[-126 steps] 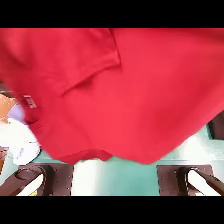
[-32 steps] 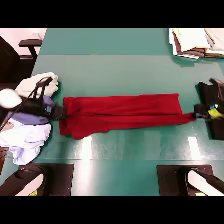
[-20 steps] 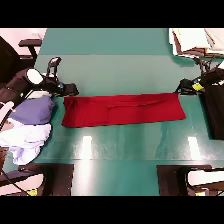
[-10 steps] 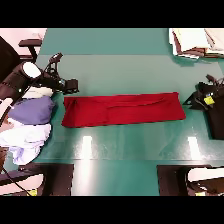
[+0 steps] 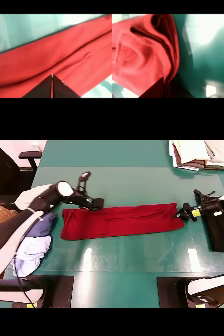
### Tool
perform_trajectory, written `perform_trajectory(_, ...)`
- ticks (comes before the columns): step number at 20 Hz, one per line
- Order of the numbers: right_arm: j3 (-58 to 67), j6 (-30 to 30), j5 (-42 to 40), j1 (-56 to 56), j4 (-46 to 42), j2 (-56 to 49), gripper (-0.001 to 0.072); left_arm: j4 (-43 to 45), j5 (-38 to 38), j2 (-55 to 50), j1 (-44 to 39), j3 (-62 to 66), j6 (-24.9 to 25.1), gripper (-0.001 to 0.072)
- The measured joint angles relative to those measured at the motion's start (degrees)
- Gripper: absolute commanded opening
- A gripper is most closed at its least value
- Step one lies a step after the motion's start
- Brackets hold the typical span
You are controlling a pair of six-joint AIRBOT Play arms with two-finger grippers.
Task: Fold the shirts.
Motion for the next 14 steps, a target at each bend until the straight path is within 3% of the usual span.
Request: perform_trajectory(14,21.8,5.5,6.9,17.3,14.7,17.9,0.0014,-2.0,-0.1,-21.0,-11.4,20.0,-2.8,0.0027)
